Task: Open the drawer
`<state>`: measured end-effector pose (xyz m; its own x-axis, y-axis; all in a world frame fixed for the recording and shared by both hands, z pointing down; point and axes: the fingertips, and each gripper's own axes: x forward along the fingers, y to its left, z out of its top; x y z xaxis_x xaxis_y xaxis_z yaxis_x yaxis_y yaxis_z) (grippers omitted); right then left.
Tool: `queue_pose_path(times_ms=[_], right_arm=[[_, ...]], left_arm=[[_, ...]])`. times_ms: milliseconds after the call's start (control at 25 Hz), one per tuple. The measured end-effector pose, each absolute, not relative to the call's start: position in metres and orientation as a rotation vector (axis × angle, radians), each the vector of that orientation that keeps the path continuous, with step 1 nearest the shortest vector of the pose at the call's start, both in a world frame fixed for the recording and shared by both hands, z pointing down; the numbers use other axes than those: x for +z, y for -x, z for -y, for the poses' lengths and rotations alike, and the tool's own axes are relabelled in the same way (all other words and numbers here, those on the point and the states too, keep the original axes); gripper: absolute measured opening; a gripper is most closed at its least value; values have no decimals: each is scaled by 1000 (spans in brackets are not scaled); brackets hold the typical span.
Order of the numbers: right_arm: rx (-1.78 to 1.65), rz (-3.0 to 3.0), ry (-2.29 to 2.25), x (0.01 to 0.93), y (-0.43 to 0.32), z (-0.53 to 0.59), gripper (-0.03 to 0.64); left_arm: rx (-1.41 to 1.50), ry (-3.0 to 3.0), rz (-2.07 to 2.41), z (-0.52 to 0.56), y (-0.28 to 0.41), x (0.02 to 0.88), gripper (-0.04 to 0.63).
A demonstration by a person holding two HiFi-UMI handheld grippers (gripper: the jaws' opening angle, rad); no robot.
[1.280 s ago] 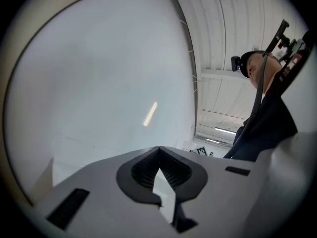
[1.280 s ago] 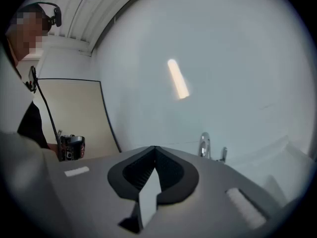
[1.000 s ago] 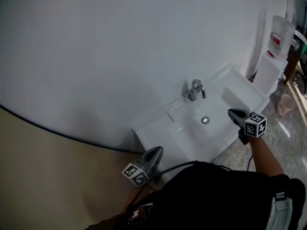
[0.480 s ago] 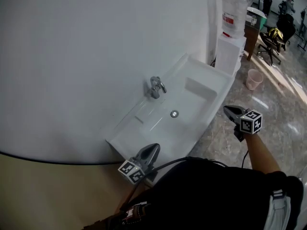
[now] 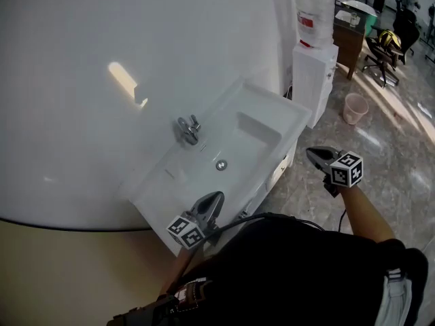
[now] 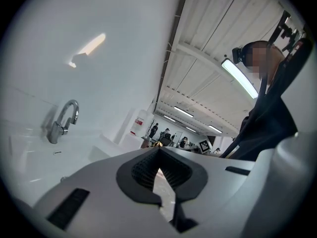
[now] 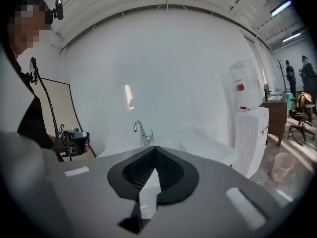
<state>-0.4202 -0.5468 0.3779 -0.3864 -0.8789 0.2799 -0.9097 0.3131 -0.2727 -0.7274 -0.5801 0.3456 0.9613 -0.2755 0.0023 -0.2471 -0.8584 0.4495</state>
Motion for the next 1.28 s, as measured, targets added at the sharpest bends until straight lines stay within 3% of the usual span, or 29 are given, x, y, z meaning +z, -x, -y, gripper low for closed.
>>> queue_pose_path(times_ms=[280, 560, 1280], right_arm=[[634, 2499, -1679, 397, 341, 543, 2], [646, 2481, -1668, 417, 312, 553, 2], [799, 2225, -1777, 491, 338, 617, 2]], left_arm=[[-17, -2620, 319, 558, 618, 364, 0], [66, -2635, 229, 552, 558, 378, 0], [188, -2579, -66, 595, 547, 465, 0]])
